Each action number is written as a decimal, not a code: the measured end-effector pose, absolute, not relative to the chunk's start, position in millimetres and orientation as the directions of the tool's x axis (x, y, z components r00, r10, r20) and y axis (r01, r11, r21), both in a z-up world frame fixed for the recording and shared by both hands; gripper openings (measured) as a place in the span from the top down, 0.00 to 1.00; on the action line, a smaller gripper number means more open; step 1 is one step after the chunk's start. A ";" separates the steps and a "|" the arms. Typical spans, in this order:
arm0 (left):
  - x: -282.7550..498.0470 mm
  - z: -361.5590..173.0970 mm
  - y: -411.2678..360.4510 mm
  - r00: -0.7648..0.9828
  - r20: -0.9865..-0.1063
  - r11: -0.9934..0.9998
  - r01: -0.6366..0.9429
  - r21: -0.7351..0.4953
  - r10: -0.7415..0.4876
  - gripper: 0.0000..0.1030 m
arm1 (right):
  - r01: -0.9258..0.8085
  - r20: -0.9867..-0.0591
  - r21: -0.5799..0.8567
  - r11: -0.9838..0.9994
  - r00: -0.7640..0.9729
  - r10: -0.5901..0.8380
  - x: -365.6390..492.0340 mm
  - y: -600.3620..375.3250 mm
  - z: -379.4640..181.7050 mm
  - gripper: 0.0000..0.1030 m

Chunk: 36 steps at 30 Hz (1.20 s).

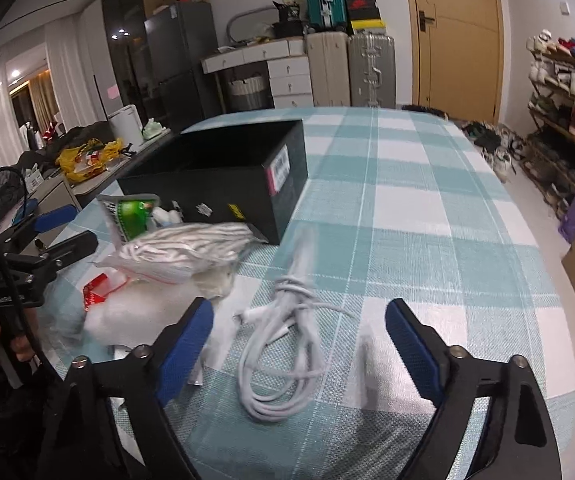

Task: Organize soft objects
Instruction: 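Grasp the white cable with the right gripper while the left gripper grasps the plush toy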

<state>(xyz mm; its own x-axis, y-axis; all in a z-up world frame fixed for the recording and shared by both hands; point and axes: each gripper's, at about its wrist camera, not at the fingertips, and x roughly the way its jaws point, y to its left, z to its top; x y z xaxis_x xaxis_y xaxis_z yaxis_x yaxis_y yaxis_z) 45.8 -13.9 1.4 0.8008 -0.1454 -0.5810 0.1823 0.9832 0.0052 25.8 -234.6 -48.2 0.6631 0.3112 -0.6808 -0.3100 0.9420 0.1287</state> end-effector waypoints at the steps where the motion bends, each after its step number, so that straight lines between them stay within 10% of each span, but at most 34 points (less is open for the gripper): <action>1: 46.1 1.3 -14.0 0.801 -0.580 0.983 0.184 0.006 -0.146 0.00 | -0.305 -0.688 0.132 0.943 0.657 0.309 27.9 -234.8 -50.0 0.20; 17: 50.2 2.7 -17.1 0.792 -0.590 0.979 0.202 0.007 -0.159 0.01 | -0.278 -0.751 0.085 0.957 0.614 0.245 53.1 -232.1 -66.2 0.47; 36: 67.6 -4.2 -37.1 0.734 -0.637 0.953 0.304 -0.005 -0.237 0.50 | -0.338 -0.645 0.152 0.929 0.678 0.353 26.5 -247.3 -47.2 0.75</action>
